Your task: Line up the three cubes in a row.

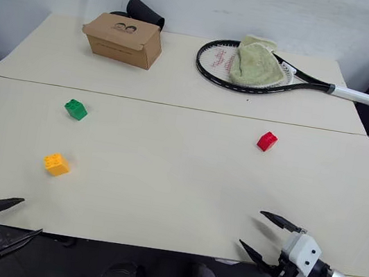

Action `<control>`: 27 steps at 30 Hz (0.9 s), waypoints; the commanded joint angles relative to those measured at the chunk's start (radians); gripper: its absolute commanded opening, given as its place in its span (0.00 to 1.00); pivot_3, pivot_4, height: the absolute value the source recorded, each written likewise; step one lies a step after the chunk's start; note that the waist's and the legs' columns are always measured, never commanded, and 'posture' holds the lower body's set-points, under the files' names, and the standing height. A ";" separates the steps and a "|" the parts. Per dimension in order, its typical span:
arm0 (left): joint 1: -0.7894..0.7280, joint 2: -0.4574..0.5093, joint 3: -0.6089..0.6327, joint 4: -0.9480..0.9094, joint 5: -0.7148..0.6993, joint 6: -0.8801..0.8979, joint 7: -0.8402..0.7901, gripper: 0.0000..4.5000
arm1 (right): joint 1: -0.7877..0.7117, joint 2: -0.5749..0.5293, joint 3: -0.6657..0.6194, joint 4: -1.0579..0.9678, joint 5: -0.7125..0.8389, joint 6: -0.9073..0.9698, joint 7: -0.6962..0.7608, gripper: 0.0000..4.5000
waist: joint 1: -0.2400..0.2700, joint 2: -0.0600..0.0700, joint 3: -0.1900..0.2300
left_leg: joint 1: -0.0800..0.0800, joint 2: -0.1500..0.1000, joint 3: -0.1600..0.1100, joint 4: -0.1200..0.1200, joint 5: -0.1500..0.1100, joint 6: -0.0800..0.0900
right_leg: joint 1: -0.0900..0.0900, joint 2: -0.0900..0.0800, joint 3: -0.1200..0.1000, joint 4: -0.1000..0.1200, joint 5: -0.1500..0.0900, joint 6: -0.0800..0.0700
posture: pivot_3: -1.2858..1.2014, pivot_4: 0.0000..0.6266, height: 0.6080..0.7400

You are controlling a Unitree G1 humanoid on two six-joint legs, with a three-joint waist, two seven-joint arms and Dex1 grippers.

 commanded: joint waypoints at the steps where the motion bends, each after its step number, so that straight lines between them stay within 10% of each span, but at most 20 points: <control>1: 0.016 0.003 -0.003 -0.054 -0.073 0.061 -0.024 1.00 | -0.014 0.025 -0.037 -0.063 0.034 0.058 -0.065 1.00 | 0.002 0.000 0.000 | 0.000 0.000 0.000 0.000 0.000 0.000 | 0.000 0.000 0.000 0.000 0.000 0.000 | 0.52 0.24 1.00; 13: -0.214 -0.021 -0.251 -0.379 -0.249 0.366 0.087 1.00 | -0.057 0.125 -0.236 0.000 0.100 0.212 -0.283 1.00 | 0.014 0.002 -0.002 | 0.000 -0.002 -0.001 0.001 0.000 0.001 | 0.001 0.000 0.001 0.002 0.002 0.002 | 0.52 0.24 1.00; 27: -0.471 -0.027 -0.446 -0.349 -0.223 0.451 0.098 1.00 | -0.924 0.082 0.012 0.668 -0.065 0.327 -0.120 1.00 | -0.022 0.004 -0.001 | 0.008 -0.001 0.005 0.001 0.005 -0.006 | 0.001 0.005 0.012 0.013 0.001 0.000 | 0.52 0.24 1.00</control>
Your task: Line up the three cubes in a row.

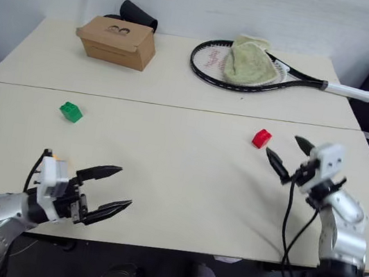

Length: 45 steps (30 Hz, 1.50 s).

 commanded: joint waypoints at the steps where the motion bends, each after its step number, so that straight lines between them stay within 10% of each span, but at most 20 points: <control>1: -0.017 0.009 -0.016 0.002 0.007 -0.004 -0.015 1.00 | -0.151 0.000 0.033 0.223 -0.072 -0.049 0.025 1.00 | 0.001 0.000 0.000 | 0.000 0.000 0.000 0.000 0.001 -0.001 | 0.000 0.000 0.000 0.000 0.000 0.000 | 0.52 0.24 1.00; 10: -0.021 0.003 -0.051 -0.020 0.046 -0.003 0.012 1.00 | -0.427 0.023 0.109 0.687 -0.234 -0.123 0.074 1.00 | -0.001 0.001 0.000 | -0.001 0.000 0.002 0.001 0.002 -0.002 | -0.001 -0.002 0.000 0.001 0.000 0.000 | 0.52 0.24 1.00; 21: -0.008 0.008 -0.040 -0.033 0.041 0.011 0.034 1.00 | -0.471 0.024 0.071 0.786 -0.277 -0.186 0.064 0.32 | -0.004 0.001 0.001 | -0.001 0.000 0.002 0.002 0.002 -0.003 | -0.001 -0.003 0.000 0.002 0.000 0.000 | 0.52 0.24 1.00; 33: 0.085 0.049 0.046 -0.061 0.019 0.018 0.009 1.00 | -0.288 0.058 0.176 0.321 -0.151 -0.171 0.708 0.33 | -0.003 0.001 0.001 | 0.000 0.001 0.002 0.000 0.002 -0.003 | -0.001 -0.003 0.000 0.002 0.000 0.000 | 0.52 0.24 1.00; 45: 0.158 0.039 0.071 -0.055 0.034 -0.018 -0.003 1.00 | -0.154 0.135 0.308 0.265 -0.192 -0.250 0.702 0.33 | -0.002 0.002 0.001 | 0.000 -0.001 0.002 0.000 -0.001 0.002 | -0.001 -0.005 -0.001 0.002 0.000 0.000 | 0.52 0.24 1.00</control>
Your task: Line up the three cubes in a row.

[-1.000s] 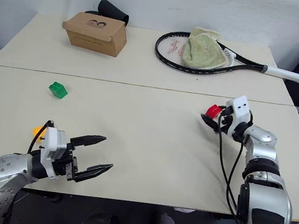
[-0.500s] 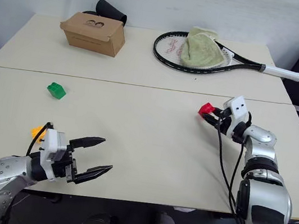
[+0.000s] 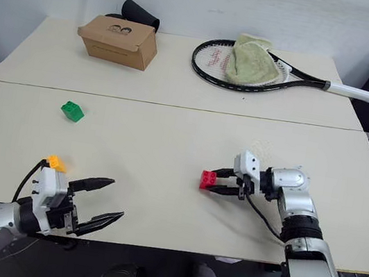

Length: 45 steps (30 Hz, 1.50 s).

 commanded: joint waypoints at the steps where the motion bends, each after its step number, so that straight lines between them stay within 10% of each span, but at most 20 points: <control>1: 0.025 -0.006 0.023 -0.031 -0.003 -0.035 -0.012 1.00 | 0.001 0.015 0.009 0.038 -0.008 -0.049 0.007 0.33 | -0.003 0.000 0.000 | 0.000 0.000 0.000 0.000 0.000 0.000 | 0.000 0.000 0.000 0.000 0.000 0.000 | 0.52 0.24 1.00; 3: 0.036 -0.005 0.029 -0.030 -0.002 -0.042 -0.011 1.00 | -0.002 0.022 0.003 0.053 -0.001 -0.068 0.008 0.33 | -0.005 0.000 0.000 | 0.001 0.000 0.000 -0.001 0.000 0.000 | 0.000 0.001 0.000 0.000 0.000 -0.001 | 0.52 0.24 1.00; 12: 0.226 -0.050 0.216 0.009 -0.002 -0.130 -0.011 1.00 | 0.006 -0.025 -0.101 -0.080 0.119 -0.073 -0.004 0.96 | -0.006 0.000 0.000 | 0.001 0.001 0.000 -0.001 -0.001 0.000 | 0.000 0.000 0.000 0.000 -0.001 -0.001 | 0.52 0.24 1.00; 21: 0.418 -0.277 0.600 0.268 -0.093 -0.269 0.076 1.00 | 0.250 -0.067 -0.283 -0.362 0.388 0.064 -0.006 0.98 | 0.003 -0.001 0.001 | -0.001 0.001 -0.002 0.000 -0.005 0.002 | 0.001 0.000 -0.004 -0.006 -0.001 -0.001 | 0.52 0.24 1.00; 27: 0.370 -0.255 0.695 0.444 -0.163 -0.241 0.087 1.00 | 0.377 -0.043 -0.326 -0.428 0.434 0.072 -0.050 0.98 | 0.001 -0.002 0.001 | -0.002 0.001 -0.004 0.001 -0.005 0.002 | 0.001 0.000 -0.007 -0.007 -0.001 -0.001 | 0.52 0.24 1.00; 36: 0.031 0.071 0.620 0.414 -0.237 0.031 0.177 1.00 | 0.408 0.008 -0.330 -0.547 0.442 0.063 -0.156 0.98 | 0.016 -0.003 0.000 | -0.004 0.001 -0.008 0.000 -0.004 0.001 | 0.001 -0.001 -0.010 -0.004 -0.001 -0.002 | 0.52 0.24 1.00; 40: -0.427 0.275 0.314 0.648 -0.085 0.190 0.219 1.00 | 0.420 0.028 -0.300 -0.607 0.422 0.073 -0.206 0.98 | 0.031 -0.003 0.001 | -0.006 0.000 -0.010 0.000 -0.001 0.000 | 0.000 -0.001 -0.012 -0.003 -0.001 -0.002 | 0.52 0.24 1.00; 45: -0.814 0.282 0.092 1.044 0.097 0.124 0.146 1.00 | 0.434 0.030 -0.276 -0.656 0.415 0.080 -0.235 0.98 | 0.007 -0.003 0.001 | -0.004 0.000 -0.004 -0.002 0.000 -0.003 | -0.001 0.000 -0.011 -0.001 0.000 -0.002 | 0.52 0.24 1.00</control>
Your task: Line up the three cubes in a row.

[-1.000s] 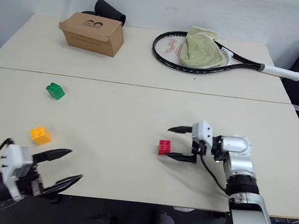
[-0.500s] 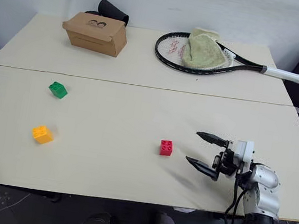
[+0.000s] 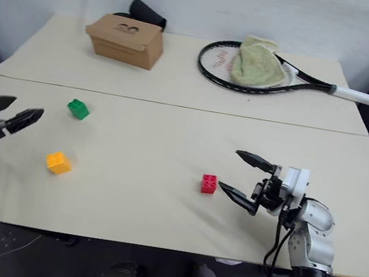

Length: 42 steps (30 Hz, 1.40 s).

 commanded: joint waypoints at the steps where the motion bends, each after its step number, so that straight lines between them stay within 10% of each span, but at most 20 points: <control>1: -0.181 -0.008 -0.106 0.262 0.130 -0.061 -0.026 1.00 | 0.010 -0.005 0.000 -0.070 0.006 0.004 -0.025 0.98 | -0.012 0.000 0.000 | 0.000 0.001 0.001 -0.001 0.002 -0.003 | 0.000 0.001 0.000 0.002 0.000 0.000 | 0.52 0.24 1.00; 12: -0.554 -0.103 -0.254 0.835 0.369 -0.302 -0.067 1.00 | 0.064 -0.015 -0.008 -0.163 0.001 0.018 -0.105 0.98 | -0.013 -0.003 0.001 | -0.007 0.000 0.010 0.009 0.002 -0.004 | -0.009 0.005 -0.001 0.004 0.000 0.000 | 0.52 0.24 1.00; 23: -0.582 -0.119 -0.206 0.916 0.388 -0.408 -0.086 0.33 | 0.120 -0.039 -0.015 -0.246 0.015 0.053 -0.152 1.00 | -0.012 -0.004 0.001 | -0.007 0.000 0.010 0.011 0.002 -0.004 | -0.009 0.005 0.000 0.007 0.000 0.000 | 0.52 0.24 1.00; 26: -0.578 -0.121 -0.183 0.897 0.368 -0.456 -0.155 0.33 | 0.128 -0.043 -0.011 -0.260 0.015 0.064 -0.156 1.00 | -0.012 -0.004 0.001 | -0.007 0.000 0.010 0.011 0.002 -0.004 | -0.009 0.004 -0.001 0.007 0.000 0.000 | 0.52 0.24 1.00; 36: -0.459 -0.163 -0.362 0.220 0.255 -0.302 -0.746 0.33 | 0.160 -0.165 -0.081 -0.289 0.057 0.094 -0.086 1.00 | -0.004 -0.004 0.001 | -0.007 0.000 0.015 0.013 0.001 -0.003 | -0.009 0.011 0.001 0.011 0.000 0.000 | 0.52 0.24 1.00; 42: -0.355 -0.251 -0.580 -0.165 0.305 -0.138 -0.739 0.33 | 0.262 -0.262 -0.106 -0.343 0.069 0.127 -0.021 1.00 | 0.013 -0.005 0.001 | -0.006 0.000 0.015 0.015 0.001 -0.003 | -0.009 0.014 0.013 0.009 0.000 0.001 | 0.52 0.24 1.00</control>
